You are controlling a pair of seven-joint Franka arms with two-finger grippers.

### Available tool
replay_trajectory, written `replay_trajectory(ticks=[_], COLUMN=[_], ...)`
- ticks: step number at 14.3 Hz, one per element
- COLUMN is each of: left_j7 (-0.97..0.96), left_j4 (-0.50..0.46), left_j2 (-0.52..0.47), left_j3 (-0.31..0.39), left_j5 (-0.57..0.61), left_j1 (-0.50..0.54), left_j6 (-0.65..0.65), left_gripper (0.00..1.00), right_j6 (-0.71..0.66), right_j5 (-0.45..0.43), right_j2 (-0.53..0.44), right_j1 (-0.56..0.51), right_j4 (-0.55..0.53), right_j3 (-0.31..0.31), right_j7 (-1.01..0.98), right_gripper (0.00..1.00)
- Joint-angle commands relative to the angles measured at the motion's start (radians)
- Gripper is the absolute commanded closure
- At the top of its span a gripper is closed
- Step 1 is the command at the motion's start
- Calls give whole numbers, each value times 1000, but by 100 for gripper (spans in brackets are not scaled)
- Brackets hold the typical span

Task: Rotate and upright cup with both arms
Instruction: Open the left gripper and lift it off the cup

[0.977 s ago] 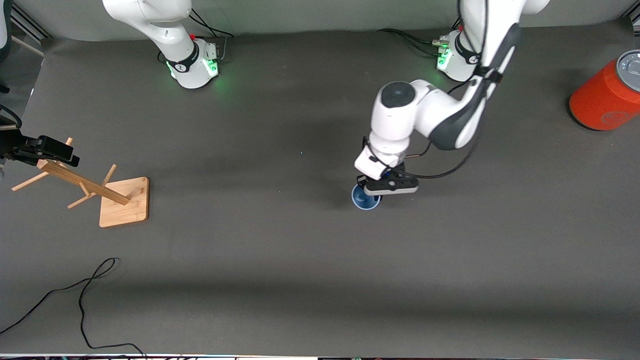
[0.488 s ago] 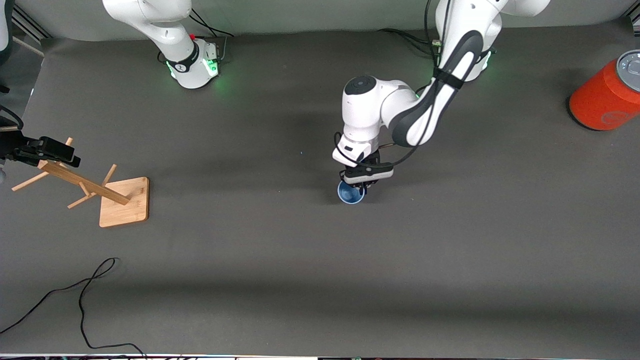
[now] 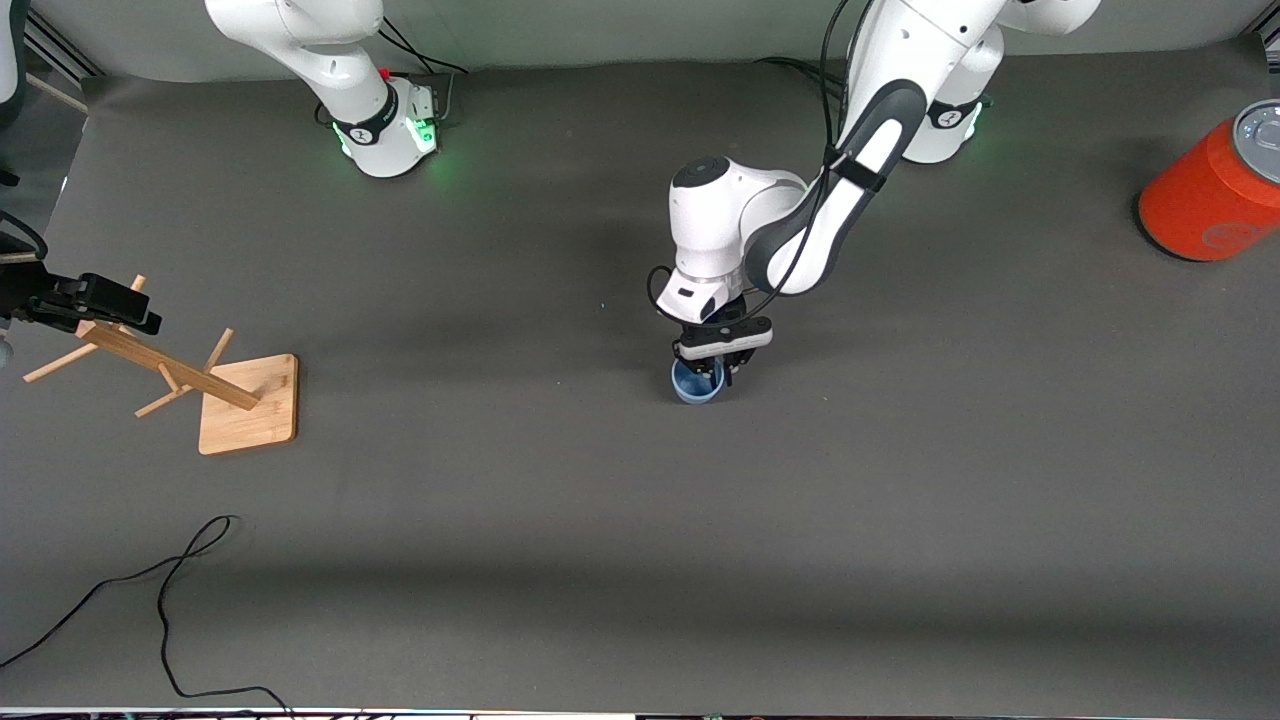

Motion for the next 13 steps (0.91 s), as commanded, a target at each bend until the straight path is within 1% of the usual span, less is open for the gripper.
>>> replay_trajectory(ticks=[1, 2, 3, 4, 5, 6, 7, 9, 11, 13], left_j7=[8, 75, 161, 281, 404, 510, 613, 811, 995, 1210], left_j4=[4, 4, 7, 17, 34, 77, 131, 267, 384, 444], left_j2=[-54, -76, -98, -126, -156, -176, -192, -196, -195, -198], left_j3=[2, -1, -1, 1, 5, 4, 4, 5, 5, 4], left_j5=[9, -21, -105, -218, -333, -427, -496, -621, -713, -797], left_j1=[22, 45, 59, 62, 68, 85, 101, 145, 221, 335], left_j6=[-12, -12, -14, -23, -68, -140, -235, -405, -541, -642], left_gripper=[0, 0, 0, 0, 0, 0, 0, 0, 0, 0], right_j6=[13, 13, 14, 14, 14, 14, 14, 14, 17, 17], right_j5=[-6, -6, -6, -6, -6, -6, -6, -6, -6, -6], right_j2=[-4, -4, -4, -4, -4, -4, -4, -4, -4, -4], right_j1=[2, 2, 2, 2, 2, 2, 2, 2, 3, 2], right_j4=[-8, -8, -8, -8, -8, -8, -8, -8, -8, -8], right_j3=[1, 1, 1, 1, 1, 1, 1, 1, 1, 1], right_j7=[-20, -20, -20, -20, -20, -20, -20, -20, -20, -20], right_gripper=[0, 0, 0, 0, 0, 0, 0, 0, 0, 0])
